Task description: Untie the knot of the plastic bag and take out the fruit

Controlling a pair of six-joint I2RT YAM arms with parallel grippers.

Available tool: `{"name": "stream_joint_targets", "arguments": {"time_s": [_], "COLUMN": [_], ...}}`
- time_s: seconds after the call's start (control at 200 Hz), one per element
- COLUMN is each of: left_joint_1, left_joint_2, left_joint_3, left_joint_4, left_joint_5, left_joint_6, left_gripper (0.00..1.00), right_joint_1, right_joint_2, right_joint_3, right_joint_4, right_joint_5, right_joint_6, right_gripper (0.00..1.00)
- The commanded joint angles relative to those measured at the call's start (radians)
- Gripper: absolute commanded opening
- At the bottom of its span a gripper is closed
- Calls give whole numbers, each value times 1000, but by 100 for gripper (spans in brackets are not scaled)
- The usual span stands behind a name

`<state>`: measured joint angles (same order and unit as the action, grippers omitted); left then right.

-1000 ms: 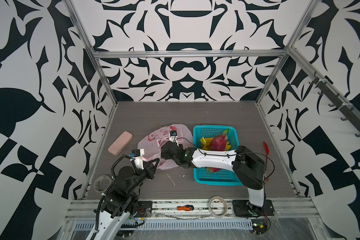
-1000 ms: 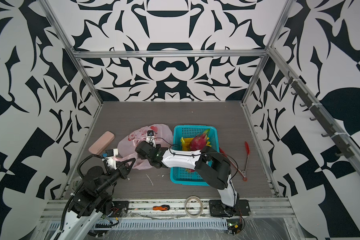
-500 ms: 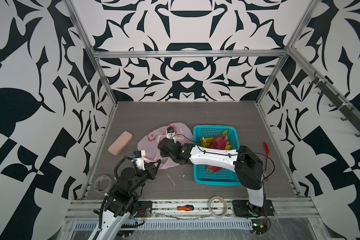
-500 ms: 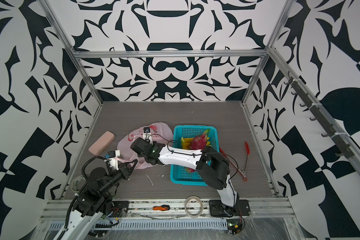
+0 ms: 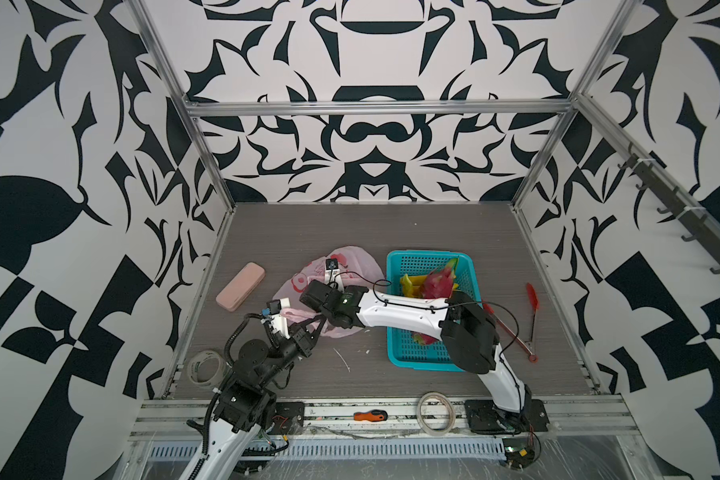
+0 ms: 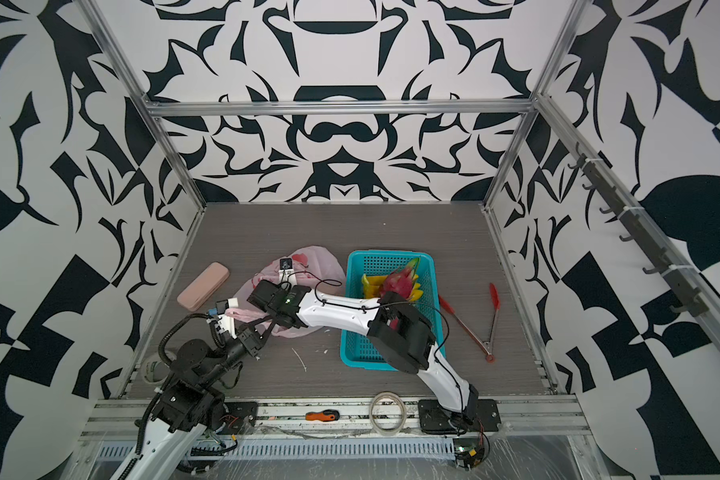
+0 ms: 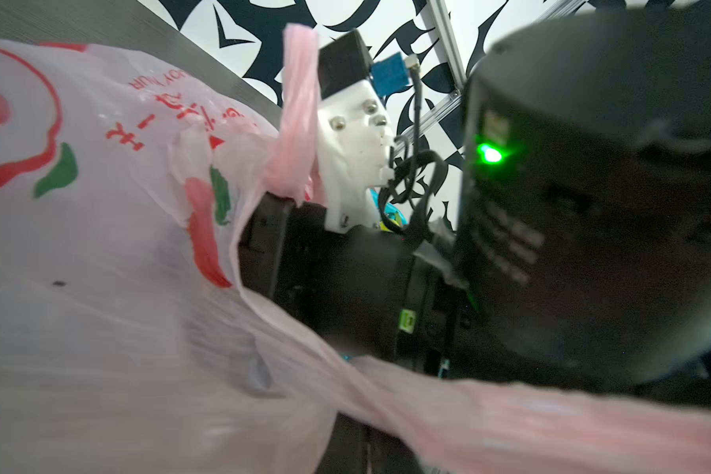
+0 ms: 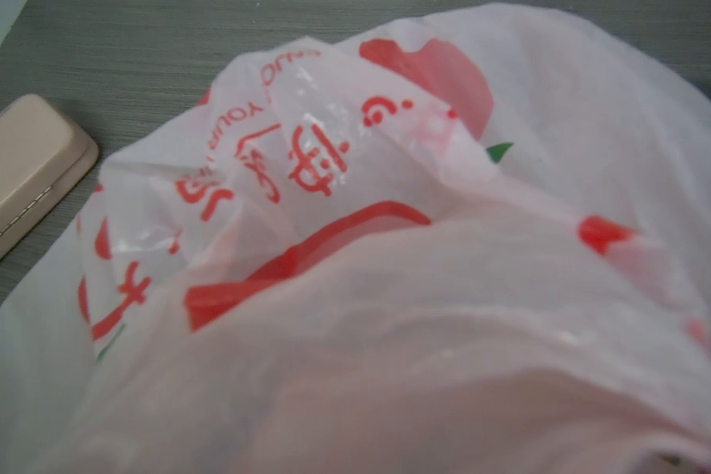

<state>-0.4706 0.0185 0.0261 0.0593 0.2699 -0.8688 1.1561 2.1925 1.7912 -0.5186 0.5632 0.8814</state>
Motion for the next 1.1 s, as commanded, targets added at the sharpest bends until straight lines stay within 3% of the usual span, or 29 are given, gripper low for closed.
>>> {"name": "stream_joint_targets", "arguments": {"time_s": [0.0, 0.305, 0.705, 0.875, 1.095], "left_joint_1": [1, 1, 1, 1, -14], "left_joint_2": [-12, -12, 14, 123, 398], "left_joint_3": [-14, -34, -26, -31, 5], "left_joint_4": [92, 96, -34, 48, 241], "left_joint_5": [47, 69, 17, 15, 21], "left_joint_6": [-32, -27, 33, 37, 61], "left_gripper": [0, 0, 0, 0, 0], "right_joint_1": [-2, -39, -53, -55, -61], "right_joint_2": [10, 46, 4, -38, -101], "right_joint_3": [79, 146, 146, 88, 13], "right_joint_4": [-97, -213, -377, -413, -412], "right_joint_5": [69, 145, 264, 305, 327], "right_joint_6": [20, 53, 129, 191, 232], "right_gripper": [54, 57, 61, 63, 67]}}
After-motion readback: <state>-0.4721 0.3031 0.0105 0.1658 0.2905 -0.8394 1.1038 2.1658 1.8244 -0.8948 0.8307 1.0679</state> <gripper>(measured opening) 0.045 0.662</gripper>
